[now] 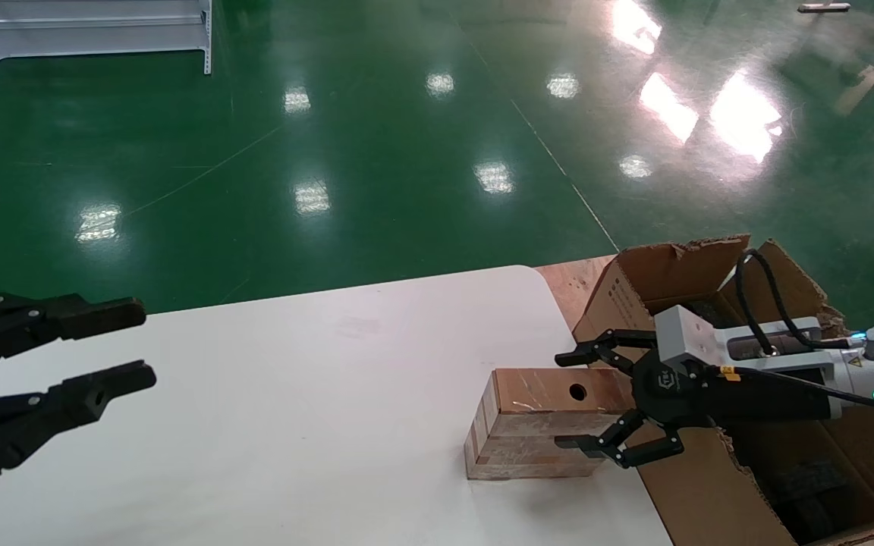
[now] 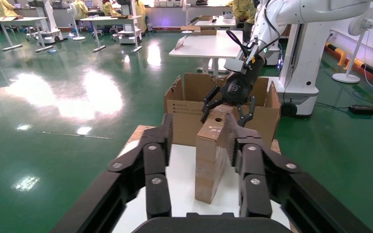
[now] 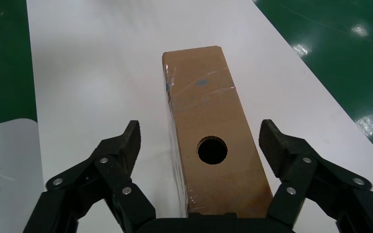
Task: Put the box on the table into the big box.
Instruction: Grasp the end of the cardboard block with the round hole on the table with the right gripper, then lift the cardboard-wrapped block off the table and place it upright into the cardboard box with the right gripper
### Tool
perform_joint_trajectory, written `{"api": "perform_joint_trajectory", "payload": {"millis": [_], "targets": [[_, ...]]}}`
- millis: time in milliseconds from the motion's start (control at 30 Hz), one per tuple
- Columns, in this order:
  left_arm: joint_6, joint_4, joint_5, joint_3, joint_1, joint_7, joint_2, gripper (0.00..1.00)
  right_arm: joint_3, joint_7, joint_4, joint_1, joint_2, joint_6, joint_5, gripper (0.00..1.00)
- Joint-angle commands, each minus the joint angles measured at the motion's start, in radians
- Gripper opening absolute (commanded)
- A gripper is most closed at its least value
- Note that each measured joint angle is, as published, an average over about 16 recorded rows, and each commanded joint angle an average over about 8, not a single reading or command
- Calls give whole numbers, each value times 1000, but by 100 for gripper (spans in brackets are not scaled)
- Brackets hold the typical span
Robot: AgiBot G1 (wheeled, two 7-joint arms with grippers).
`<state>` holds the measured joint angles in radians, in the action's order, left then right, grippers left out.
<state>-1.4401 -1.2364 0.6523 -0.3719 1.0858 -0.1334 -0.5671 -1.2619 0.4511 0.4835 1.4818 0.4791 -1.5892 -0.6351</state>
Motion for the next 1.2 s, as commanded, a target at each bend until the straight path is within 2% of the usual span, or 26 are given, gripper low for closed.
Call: {"api": "perform_joint_trajectory", "payload": {"millis": [33, 567, 767, 967, 1200], "targets": [[0, 0, 0, 0, 0, 0, 0, 100, 0, 0, 0, 0, 0, 0, 0, 0], [0, 0, 0, 0, 0, 0, 0, 100, 1, -1, 4, -1, 1, 5, 0, 0], [0, 0, 0, 0, 0, 0, 0, 100, 4, -21, 68, 21, -14, 14, 14, 0], [0, 0, 0, 0, 0, 0, 0, 100, 23, -110, 166, 118, -59, 20, 30, 0], [0, 0, 0, 0, 0, 0, 0, 100, 86, -189, 199, 305, -140, 22, 36, 0]]}}
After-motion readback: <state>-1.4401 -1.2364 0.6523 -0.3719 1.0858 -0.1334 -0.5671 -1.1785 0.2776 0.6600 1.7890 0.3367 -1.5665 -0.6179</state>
